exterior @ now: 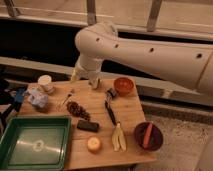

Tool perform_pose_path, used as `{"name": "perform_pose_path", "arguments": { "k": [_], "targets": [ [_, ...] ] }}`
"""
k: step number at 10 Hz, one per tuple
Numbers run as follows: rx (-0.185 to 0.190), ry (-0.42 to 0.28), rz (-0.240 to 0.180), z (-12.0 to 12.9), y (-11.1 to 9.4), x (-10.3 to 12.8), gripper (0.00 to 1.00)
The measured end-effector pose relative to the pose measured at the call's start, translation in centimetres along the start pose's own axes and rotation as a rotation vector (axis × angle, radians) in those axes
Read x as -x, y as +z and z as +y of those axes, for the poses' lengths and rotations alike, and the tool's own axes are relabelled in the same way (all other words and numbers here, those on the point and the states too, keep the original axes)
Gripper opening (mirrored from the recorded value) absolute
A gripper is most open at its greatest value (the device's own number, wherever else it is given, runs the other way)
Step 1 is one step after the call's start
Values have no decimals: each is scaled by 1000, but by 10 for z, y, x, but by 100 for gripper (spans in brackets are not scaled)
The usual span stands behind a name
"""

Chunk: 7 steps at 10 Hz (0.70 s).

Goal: Place towel in table surface

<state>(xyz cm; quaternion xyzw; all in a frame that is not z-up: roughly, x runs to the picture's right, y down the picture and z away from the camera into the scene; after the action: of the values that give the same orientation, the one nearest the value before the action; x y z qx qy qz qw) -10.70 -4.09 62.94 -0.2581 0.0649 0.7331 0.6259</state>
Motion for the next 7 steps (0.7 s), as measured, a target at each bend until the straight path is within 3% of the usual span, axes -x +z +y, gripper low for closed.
{"name": "perform_pose_path", "arguments": {
  "k": [4,7],
  "targets": [
    [35,-110,-5,98,27,9,65],
    [77,-173,25,176,55,13,65]
  ]
}}
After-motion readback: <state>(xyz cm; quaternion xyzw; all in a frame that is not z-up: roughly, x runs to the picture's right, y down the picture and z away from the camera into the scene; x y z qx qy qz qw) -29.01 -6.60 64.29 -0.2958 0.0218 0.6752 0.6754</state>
